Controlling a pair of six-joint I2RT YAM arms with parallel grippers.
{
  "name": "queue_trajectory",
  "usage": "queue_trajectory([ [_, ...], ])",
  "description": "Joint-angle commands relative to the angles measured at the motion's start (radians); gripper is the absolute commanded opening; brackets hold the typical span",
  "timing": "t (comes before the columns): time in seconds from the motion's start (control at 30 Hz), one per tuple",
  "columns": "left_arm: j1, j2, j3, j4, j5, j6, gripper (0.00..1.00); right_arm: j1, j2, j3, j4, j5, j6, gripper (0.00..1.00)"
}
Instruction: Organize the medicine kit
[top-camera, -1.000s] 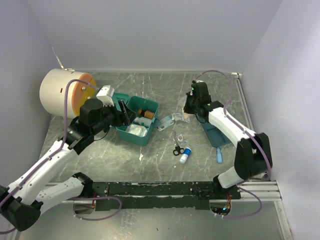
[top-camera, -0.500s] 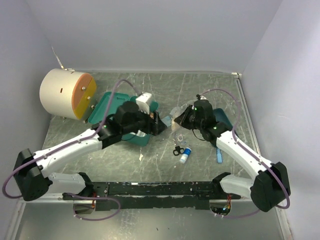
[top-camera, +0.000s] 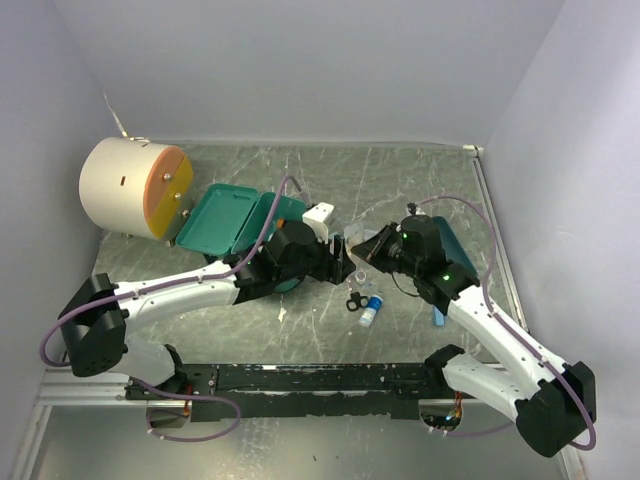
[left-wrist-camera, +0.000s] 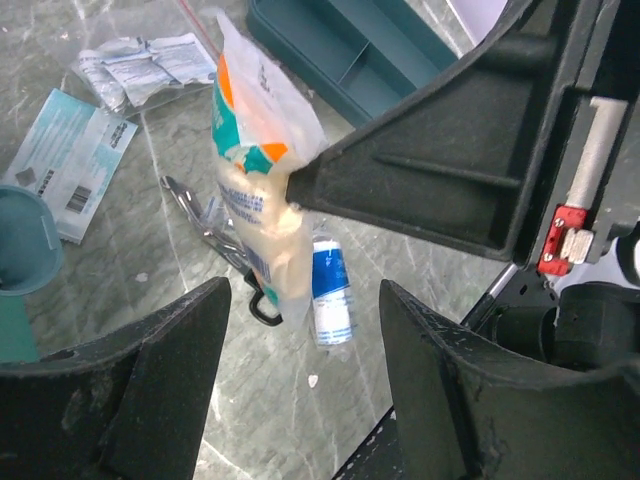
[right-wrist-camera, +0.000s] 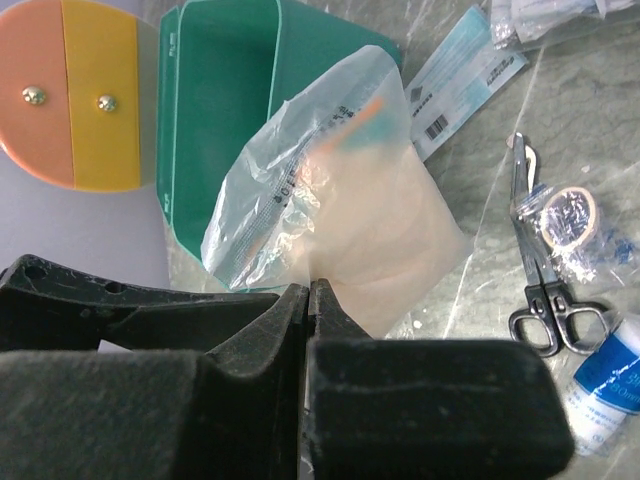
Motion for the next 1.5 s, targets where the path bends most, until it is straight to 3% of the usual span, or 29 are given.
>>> queue_trajectory([
  [0.0, -0.013, -0.012, -0.014, 0.106, -0.048, -0.045, 0.69, 0.004, -0.037, 0.016, -0.05, -0.04, 0.044, 0.0],
  [0.13, -0.017, -0.009, -0.013, 0.13, -0.05, -0.032, 0.61, 0.004, -0.047, 0.011, -0.066, -0.03, 0.07, 0.0],
  [0.5, -0.021, 0.034, -0.002, 0.104, -0.06, 0.019, 0.62, 0.004, -0.031, 0.035, -0.042, -0.031, 0.107, 0.0],
  [0.83, -0.021, 0.096, 0.009, 0.185, -0.088, 0.057, 0.48, 0.004, -0.004, 0.042, -0.035, -0.1, 0.115, 0.0],
  [1.03, -0.021, 0.084, -0.005, 0.175, -0.13, 0.077, 0.28, 0.004, -0.019, 0.024, 0.017, -0.107, 0.121, 0.0],
  [1.07, -0.021, 0.08, -0.003, 0.162, -0.135, 0.085, 0.25, 0.003, -0.015, 0.025, 0.02, -0.112, 0.107, 0.07],
  [1.17, -0.015, 0.058, 0.025, 0.098, -0.124, 0.12, 0.18, 0.0, -0.002, 0.07, -0.02, -0.107, 0.053, 0.42],
  [1.23, 0.008, 0.038, 0.043, 0.044, -0.075, 0.14, 0.16, 0.0, -0.001, 0.108, -0.046, -0.082, 0.01, 0.53],
  [1.47, 0.134, -0.072, 0.117, -0.255, 0.092, 0.212, 0.15, 0.0, -0.062, 0.189, -0.089, 0.057, -0.103, 0.6],
])
